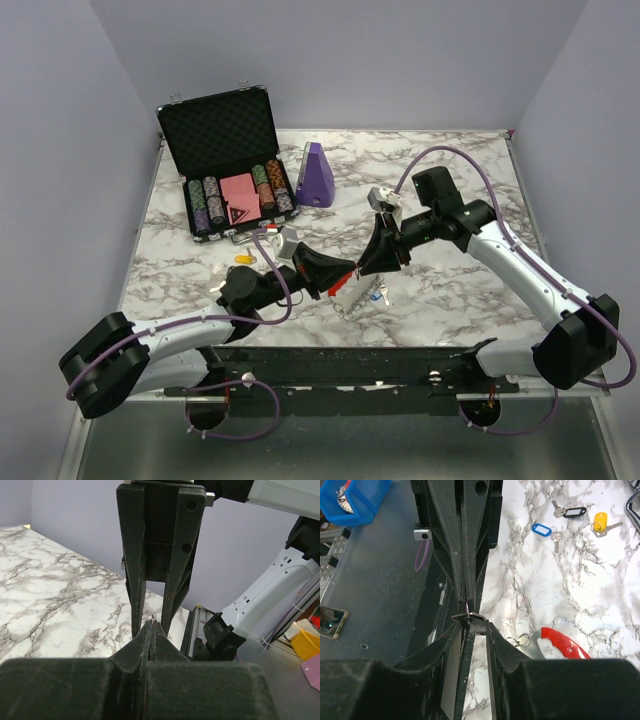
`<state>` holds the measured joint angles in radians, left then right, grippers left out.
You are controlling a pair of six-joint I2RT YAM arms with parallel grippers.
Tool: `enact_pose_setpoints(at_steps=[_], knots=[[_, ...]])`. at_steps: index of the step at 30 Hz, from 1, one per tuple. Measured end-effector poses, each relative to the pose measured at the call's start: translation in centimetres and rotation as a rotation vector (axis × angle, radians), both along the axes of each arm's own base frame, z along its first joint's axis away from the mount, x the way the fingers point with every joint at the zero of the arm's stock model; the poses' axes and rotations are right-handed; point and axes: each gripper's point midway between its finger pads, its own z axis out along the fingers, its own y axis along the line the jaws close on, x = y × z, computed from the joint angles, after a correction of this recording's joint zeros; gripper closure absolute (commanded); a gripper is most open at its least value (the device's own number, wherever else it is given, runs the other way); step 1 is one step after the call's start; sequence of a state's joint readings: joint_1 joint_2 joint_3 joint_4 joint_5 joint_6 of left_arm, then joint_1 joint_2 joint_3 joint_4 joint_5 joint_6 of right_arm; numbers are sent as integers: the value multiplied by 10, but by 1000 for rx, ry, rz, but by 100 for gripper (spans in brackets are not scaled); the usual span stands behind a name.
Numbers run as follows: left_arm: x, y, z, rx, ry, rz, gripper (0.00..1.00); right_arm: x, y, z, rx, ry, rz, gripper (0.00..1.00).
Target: Put the keys on the keyring
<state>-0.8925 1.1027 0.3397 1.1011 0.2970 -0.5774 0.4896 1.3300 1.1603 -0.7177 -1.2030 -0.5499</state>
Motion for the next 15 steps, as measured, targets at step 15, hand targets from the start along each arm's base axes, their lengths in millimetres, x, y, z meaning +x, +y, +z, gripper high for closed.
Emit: enact_pose_setpoints(at_steps=[15], knots=[[2, -1, -1, -8, 14, 9, 100, -2, 1, 8, 25, -1, 17, 90]])
